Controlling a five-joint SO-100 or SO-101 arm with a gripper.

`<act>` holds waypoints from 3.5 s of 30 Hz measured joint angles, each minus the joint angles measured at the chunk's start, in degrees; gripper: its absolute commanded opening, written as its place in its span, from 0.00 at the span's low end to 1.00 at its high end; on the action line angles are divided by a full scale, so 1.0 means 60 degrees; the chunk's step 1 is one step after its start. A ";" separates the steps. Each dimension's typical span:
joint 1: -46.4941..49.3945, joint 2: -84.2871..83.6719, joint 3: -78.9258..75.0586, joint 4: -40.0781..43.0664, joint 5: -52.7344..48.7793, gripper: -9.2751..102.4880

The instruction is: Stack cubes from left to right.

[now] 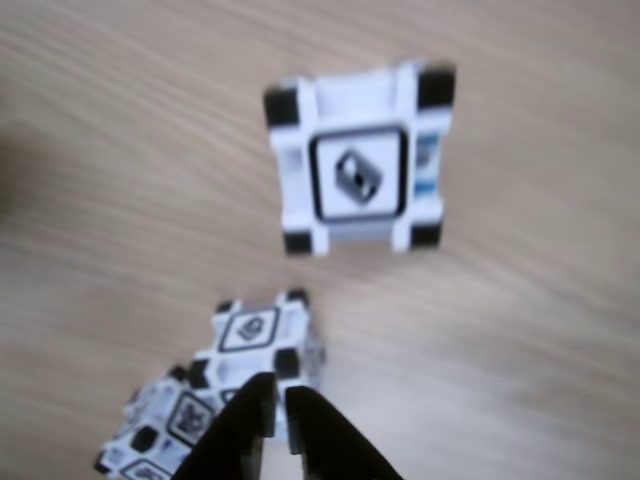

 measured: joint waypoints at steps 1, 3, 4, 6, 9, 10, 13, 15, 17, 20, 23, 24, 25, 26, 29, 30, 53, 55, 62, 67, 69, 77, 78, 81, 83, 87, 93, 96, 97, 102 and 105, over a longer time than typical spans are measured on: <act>-0.0059 -0.0044 0.0000 0.0000 0.0000 0.08; -0.0161 -0.0146 0.0000 0.0000 0.0000 0.08; -0.0264 -0.0146 0.0000 0.0000 0.0029 0.08; -0.0425 -0.0132 0.0000 0.0000 0.0000 0.08; -0.0308 -0.0190 0.0000 0.0000 -0.0103 0.08; -0.0337 -0.0190 0.0000 0.0000 -0.0146 0.08; -0.0498 -0.0176 0.0000 0.0000 -0.0483 0.11; -0.0425 -0.0176 0.0000 0.0000 -0.0645 0.11; -0.0396 -0.0176 0.0000 0.0000 -0.0791 0.11; -0.0498 -0.0220 0.0000 0.0000 -0.0952 0.24; -0.0469 -0.0498 0.0000 0.0000 -0.1040 0.31; -0.0454 -0.0571 0.0000 0.0000 -0.1143 0.32; -0.0454 -0.0586 0.0000 0.0000 -0.1304 0.32; -0.0483 -0.0586 0.0000 0.0000 -0.1450 0.33; -0.0498 -0.0586 0.0000 0.0000 -0.1523 0.32; -0.0498 -0.0586 0.0000 0.0000 -0.1348 0.32; -0.0425 -0.1245 0.0000 -0.0015 0.0117 0.51; -0.0425 -0.1304 0.0000 -0.0015 0.0117 0.51; -0.0425 -0.1846 0.0000 -0.0015 0.0249 0.51; -0.0425 -0.2227 0.0000 -0.0015 0.0293 0.51; -0.0425 -0.2241 0.0000 -0.0015 0.0293 0.51; -0.1685 -0.2241 0.0000 -0.0015 0.0806 0.52; -0.1802 -0.2241 0.0000 -0.0015 0.0894 0.52; -0.2021 -0.2241 0.0000 -0.0015 0.1025 0.52; -0.1875 -0.2241 0.0000 -0.0015 0.1040 0.52; -0.1992 -0.2241 0.0000 -0.0015 0.1172 0.52; -0.1978 -0.2373 0.0000 -0.0015 0.1494 0.53; -0.1978 -0.2856 0.0000 -0.0015 0.1597 0.53; -0.1978 -0.2959 0.0000 -0.0015 0.1626 0.53; -0.1963 -0.3047 0.0000 -0.0015 0.1802 0.54; -0.1948 -0.3047 0.0000 -0.0015 0.1802 0.54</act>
